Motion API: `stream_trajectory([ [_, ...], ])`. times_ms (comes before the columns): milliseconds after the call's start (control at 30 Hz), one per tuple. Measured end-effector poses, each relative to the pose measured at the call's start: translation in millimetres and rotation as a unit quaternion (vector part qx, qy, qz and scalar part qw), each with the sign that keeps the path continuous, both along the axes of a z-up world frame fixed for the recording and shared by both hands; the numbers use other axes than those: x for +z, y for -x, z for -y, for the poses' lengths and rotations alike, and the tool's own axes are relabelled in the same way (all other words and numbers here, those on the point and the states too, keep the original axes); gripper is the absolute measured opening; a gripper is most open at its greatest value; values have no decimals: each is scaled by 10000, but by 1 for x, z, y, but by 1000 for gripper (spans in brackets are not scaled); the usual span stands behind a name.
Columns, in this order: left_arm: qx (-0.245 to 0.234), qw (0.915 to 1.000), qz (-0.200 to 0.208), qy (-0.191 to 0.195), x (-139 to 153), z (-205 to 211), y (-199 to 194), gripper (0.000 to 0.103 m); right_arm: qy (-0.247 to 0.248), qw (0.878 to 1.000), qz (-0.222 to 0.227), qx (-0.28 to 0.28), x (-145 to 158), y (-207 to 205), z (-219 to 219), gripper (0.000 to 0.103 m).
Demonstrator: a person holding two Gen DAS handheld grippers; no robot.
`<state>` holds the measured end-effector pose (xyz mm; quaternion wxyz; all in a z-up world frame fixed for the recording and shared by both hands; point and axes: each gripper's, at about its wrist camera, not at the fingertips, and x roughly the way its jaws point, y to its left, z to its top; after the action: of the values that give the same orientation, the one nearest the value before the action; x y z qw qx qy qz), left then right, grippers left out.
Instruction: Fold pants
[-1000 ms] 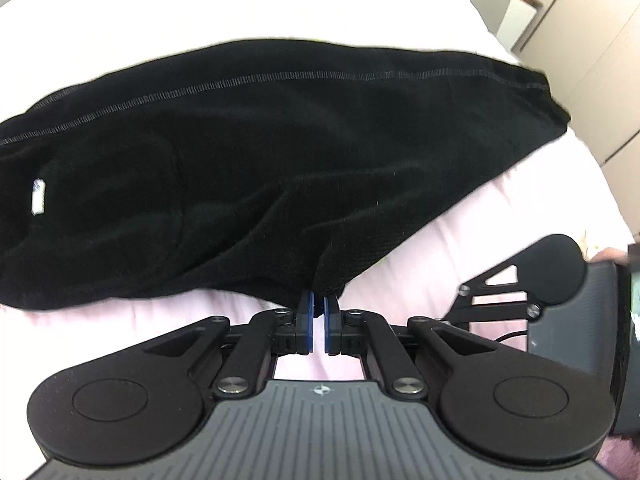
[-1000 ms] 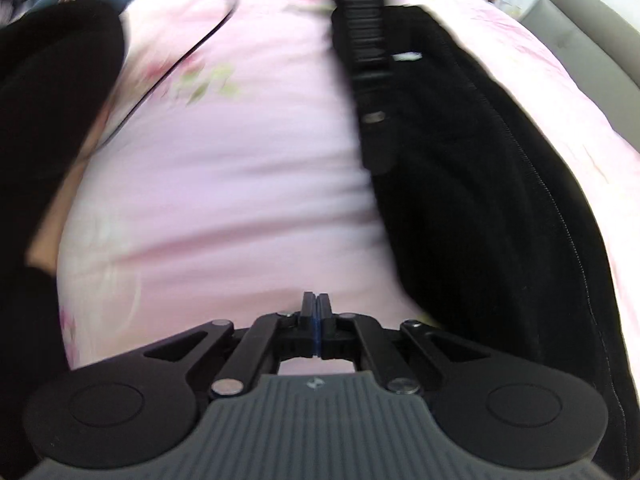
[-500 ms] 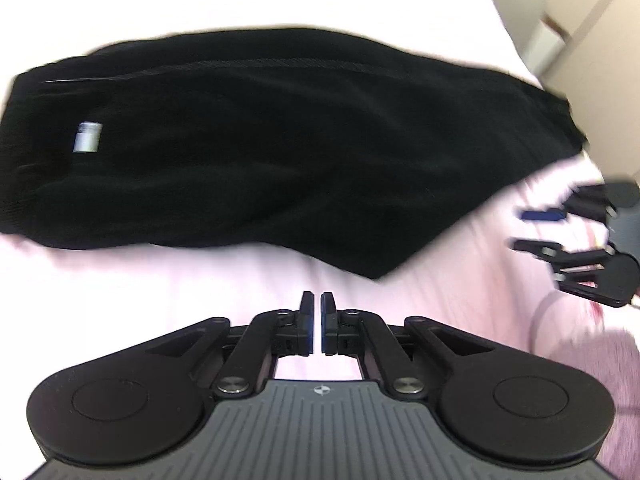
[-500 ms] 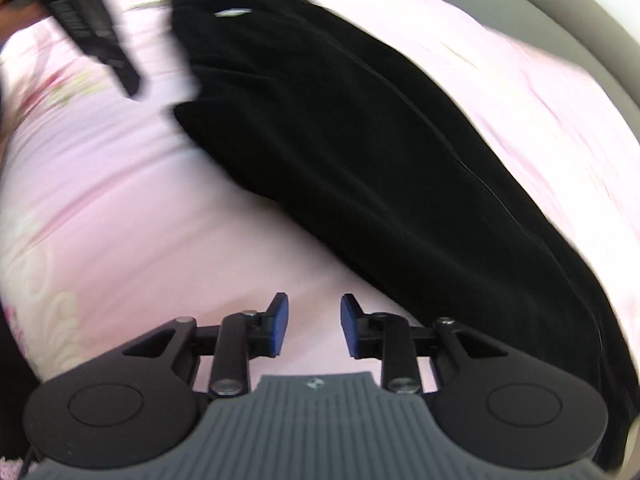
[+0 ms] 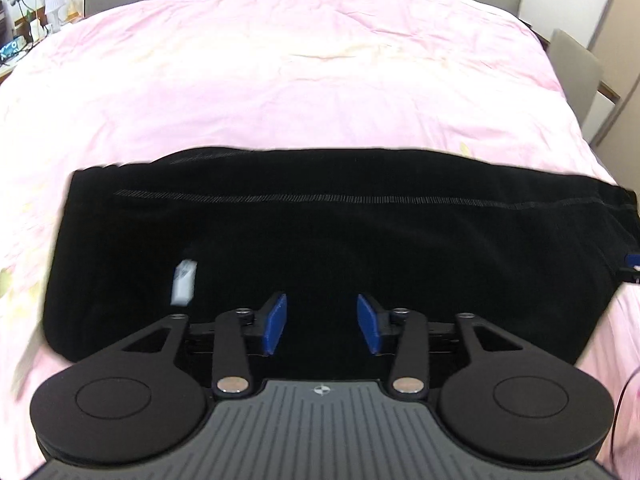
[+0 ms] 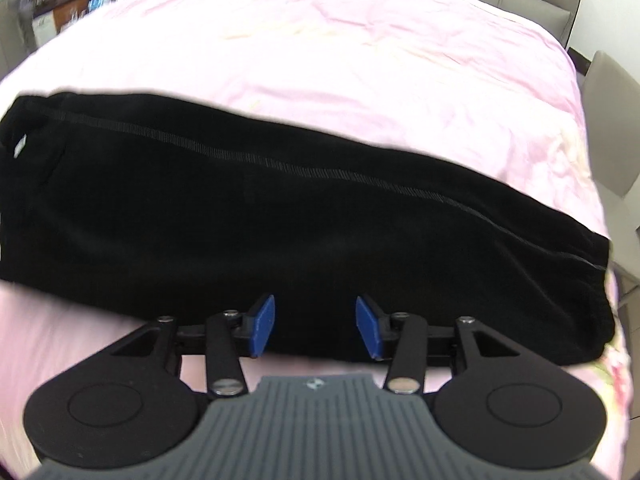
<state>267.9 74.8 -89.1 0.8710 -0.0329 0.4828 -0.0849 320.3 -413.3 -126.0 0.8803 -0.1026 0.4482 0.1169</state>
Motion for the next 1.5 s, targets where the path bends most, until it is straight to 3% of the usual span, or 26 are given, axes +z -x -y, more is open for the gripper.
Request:
stream_trajectory([
  [67,22,9998,167,-92,-5,11,-20,52,-99,9999,57,61,-4,-19,-13,51],
  [200,-595,9954,516,-539,-5,33,-48,74,-24,9984,204,519,-7,-63,-43,63],
  [367,-1794,9719,580,-1408,-5,56,-85,79,388,9904,60,1327,-14,-121,-69,65],
  [533,-2524,9521,356,-1691,-23,70,-111,81,690,9802,-76,1853,-27,-162,-77,65],
  [633,-2691,9463,173,-1782,-43,73,-121,81,750,9775,-192,1964,-39,-174,-79,65],
  [733,-2625,9516,-16,-1597,-54,74,-132,73,682,9766,-267,2024,-47,-177,-80,65],
  [800,-2542,9582,-180,-1301,-56,72,-133,43,530,9782,-424,1961,-53,-184,-78,64],
  [833,-2535,9595,-203,-1208,-57,72,-134,36,448,9792,-494,1915,-54,-186,-75,57],
  [867,-2537,9592,-164,-1233,-56,74,-132,26,423,9800,-512,1877,-54,-186,-73,40],
  [900,-2532,9580,-89,-1343,-56,77,-128,20,448,9800,-479,1878,-54,-186,-73,29],
  [933,-2535,9572,-17,-1397,-53,80,-126,18,470,9790,-451,1930,-52,-183,-73,0],
  [1000,-2461,9576,137,-1488,-47,83,-122,13,579,9763,-302,2063,-48,-175,-75,0],
  [1233,-2054,9655,477,-1527,-13,79,-132,10,719,9772,533,1928,-10,-160,-75,0],
  [1300,-1841,9707,447,-1479,-15,82,-146,10,705,9810,545,1724,-7,-171,-79,0],
  [1367,-1764,9704,343,-1611,-27,90,-155,11,765,9835,433,1583,-14,-178,-82,0],
  [1433,-1742,9691,158,-1739,-42,96,-160,16,897,9852,232,1440,-32,-184,-89,0],
  [1500,-1574,9705,171,-1818,-50,97,-162,33,1014,9861,162,1309,-44,-184,-93,0],
])
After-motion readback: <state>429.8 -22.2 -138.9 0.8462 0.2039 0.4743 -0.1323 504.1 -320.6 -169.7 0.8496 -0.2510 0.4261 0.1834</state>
